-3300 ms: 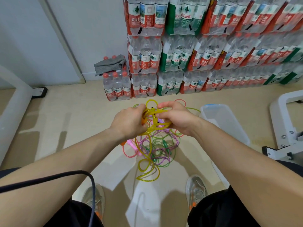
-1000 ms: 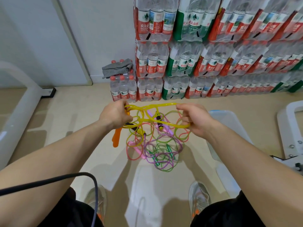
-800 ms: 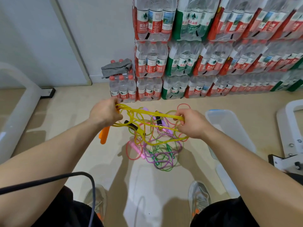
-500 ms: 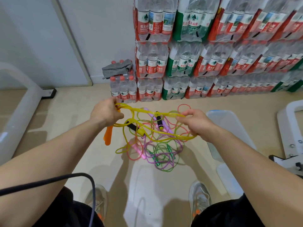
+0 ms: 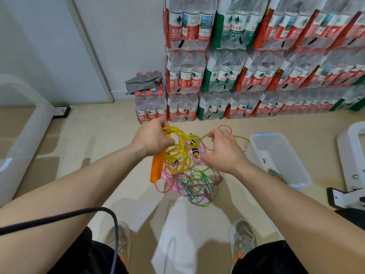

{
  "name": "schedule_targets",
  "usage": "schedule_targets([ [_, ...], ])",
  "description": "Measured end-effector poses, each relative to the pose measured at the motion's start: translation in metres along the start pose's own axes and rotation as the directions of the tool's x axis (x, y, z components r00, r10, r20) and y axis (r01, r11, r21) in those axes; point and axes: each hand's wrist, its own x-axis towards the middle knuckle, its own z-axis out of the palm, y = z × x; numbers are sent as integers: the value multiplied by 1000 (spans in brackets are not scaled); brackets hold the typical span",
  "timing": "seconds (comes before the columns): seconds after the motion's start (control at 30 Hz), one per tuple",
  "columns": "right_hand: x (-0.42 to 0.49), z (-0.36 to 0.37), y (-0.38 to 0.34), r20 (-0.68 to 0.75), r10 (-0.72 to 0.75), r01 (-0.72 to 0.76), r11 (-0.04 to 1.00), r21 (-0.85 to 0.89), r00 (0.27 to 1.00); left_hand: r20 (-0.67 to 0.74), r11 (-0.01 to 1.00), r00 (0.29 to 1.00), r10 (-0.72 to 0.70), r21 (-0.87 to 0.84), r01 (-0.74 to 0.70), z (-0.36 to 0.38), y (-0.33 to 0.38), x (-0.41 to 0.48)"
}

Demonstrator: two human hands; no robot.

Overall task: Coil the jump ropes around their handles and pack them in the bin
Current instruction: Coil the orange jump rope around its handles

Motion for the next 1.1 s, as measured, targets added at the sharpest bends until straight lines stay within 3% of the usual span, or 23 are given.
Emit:
schedule_targets([
  [0.07,-11,1,-25,-191,-119,144,982,121,974,-6,1000,1000,3,-8,-3,3,5,-2],
  [0.17,-22,8,-48,-146,-189,206,972,111,971,-42,999,999,0,-40,-2,4,11,-2],
  [0.27,-18,23,-43,-44,-71,81,961,266,996,-51,997,999,6,-82,-10,6,15,-3],
  [0.37,-8,26,-35,86,45,-80,882,465,995,-46,998,998,32,-60,-34,10,14,-4],
  [0.47,-6,15,-36,78,109,-131,907,401,991,-47,1000,998,29,4,-29,9,4,-2],
  [0.53,-6,10,-32,-33,62,-51,965,258,998,-59,1000,998,-7,25,9,6,-5,2],
  [0.57,-5,8,-29,-33,15,-6,963,268,999,-66,999,997,-25,35,28,3,-9,4],
  [0.67,-6,1,-17,143,-173,68,835,546,974,-86,996,994,-74,48,78,-4,-19,10],
  [0.73,-5,0,-7,247,-255,73,818,570,935,-107,993,988,-109,35,113,-8,-23,13],
  [0.83,-6,7,4,432,-225,103,952,288,873,-99,991,986,-133,-31,130,-9,-20,14],
  [0.9,-7,12,6,536,-151,107,988,113,831,-76,993,991,-106,-55,102,-4,-12,12],
  [1.0,-12,15,-4,615,-142,-38,962,270,776,-48,996,997,-63,-60,60,5,2,5],
  [1.1,-15,14,-15,529,-230,-68,872,485,817,-40,995,998,-42,-91,38,12,11,-2],
])
